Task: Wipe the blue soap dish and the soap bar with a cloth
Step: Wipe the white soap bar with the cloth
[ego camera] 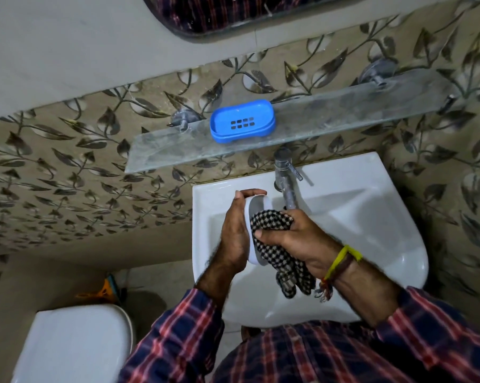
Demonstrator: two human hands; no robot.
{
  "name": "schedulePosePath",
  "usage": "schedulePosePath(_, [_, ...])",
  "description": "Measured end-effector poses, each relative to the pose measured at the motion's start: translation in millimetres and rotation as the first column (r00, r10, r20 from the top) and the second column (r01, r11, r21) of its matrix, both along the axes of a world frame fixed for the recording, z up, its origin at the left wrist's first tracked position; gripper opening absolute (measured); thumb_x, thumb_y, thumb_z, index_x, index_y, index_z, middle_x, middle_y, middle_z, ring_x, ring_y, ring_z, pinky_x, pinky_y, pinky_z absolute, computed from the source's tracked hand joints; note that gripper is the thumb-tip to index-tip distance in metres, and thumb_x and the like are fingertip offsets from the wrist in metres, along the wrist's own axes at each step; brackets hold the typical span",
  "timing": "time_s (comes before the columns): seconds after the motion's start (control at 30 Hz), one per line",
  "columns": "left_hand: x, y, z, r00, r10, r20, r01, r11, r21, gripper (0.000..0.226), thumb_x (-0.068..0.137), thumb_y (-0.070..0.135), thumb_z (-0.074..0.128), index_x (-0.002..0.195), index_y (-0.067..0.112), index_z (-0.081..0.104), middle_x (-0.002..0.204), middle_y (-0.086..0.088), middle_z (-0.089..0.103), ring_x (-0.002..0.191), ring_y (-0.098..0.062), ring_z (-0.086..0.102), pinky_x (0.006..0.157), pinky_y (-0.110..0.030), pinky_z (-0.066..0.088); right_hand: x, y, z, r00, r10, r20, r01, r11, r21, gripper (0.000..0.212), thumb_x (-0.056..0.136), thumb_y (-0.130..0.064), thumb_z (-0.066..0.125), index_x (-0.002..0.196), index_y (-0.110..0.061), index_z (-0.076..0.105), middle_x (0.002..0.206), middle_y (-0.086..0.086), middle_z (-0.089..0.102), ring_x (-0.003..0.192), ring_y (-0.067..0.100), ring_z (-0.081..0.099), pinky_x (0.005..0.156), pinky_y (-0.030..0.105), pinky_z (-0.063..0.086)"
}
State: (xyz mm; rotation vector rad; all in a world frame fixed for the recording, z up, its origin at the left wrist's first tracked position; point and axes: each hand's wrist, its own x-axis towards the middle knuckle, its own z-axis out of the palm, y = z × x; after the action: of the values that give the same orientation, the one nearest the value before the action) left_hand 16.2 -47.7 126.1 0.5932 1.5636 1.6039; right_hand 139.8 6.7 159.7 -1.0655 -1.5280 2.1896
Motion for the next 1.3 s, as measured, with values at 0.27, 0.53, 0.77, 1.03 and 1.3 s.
schedulePosePath(0.27, [2.8,7.9,4.5,1.0,0.011,0.027,-0.009,0.998,-0.057,0.048,0.103,0.056,0.035,0.099,0.027,0.073,0.081,-0.003,0.073,0.073,-0.02,0.069,0.066,-0.031,0.055,-1.8,1.8,0.6,0.999,0.028,0.025,-0.03,0.998,0.059,0.014,0.085,0.004,0.069,0.077,-0.007,0.07,0.075,0.013,0.07,0.07,0.024,0.067,0.073,0.044,0.057])
schedulePosePath(0.53, [-1.4,11.2,9.1,0.984,0.054,0.171,-0.046,0.998,-0.052,0.049,0.104,0.052,0.035,0.105,0.015,0.068,0.089,-0.011,0.067,0.086,-0.032,0.061,0.075,-0.036,0.053,0.1,3.2,-1.4,0.997,0.075,0.026,-0.076,0.996,0.044,0.009,0.084,0.0,0.072,0.079,-0.006,0.073,0.073,0.015,0.07,0.067,0.028,0.067,0.067,0.043,0.057])
schedulePosePath(0.77, [1.1,7.9,9.7,0.979,0.08,0.186,-0.061,0.993,-0.102,0.054,0.104,0.054,0.036,0.112,0.012,0.067,0.102,-0.019,0.063,0.095,-0.034,0.059,0.081,-0.04,0.05,0.8,-4.7,-6.4,0.982,0.12,0.144,-0.141,0.98,0.141,0.012,0.076,-0.018,0.079,0.086,-0.012,0.074,0.08,0.013,0.076,0.073,0.028,0.073,0.078,0.057,0.06])
schedulePosePath(1.03, [-9.2,7.3,11.9,0.957,0.18,0.228,-0.131,0.968,-0.212,0.058,0.096,0.065,0.046,0.103,0.015,0.076,0.08,-0.01,0.074,0.066,-0.025,0.071,0.055,-0.027,0.054,7.5,-6.1,-8.5,0.974,0.213,0.081,-0.222,0.805,0.55,0.021,0.078,-0.029,0.082,0.08,-0.012,0.069,0.08,0.004,0.066,0.077,0.022,0.068,0.075,0.047,0.055])
schedulePosePath(1.3, [5.6,-25.2,-13.6,0.853,0.013,-0.522,0.033,0.996,0.079,0.057,0.103,0.059,0.026,0.154,0.035,0.027,0.164,-0.002,0.032,0.15,-0.019,0.032,0.122,-0.049,0.029,5.4,7.1,-1.0,0.98,-0.193,0.037,0.197,0.973,-0.119,0.01,0.078,-0.009,0.079,0.073,-0.01,0.07,0.056,0.005,0.06,0.049,0.02,0.057,0.046,0.024,0.048])
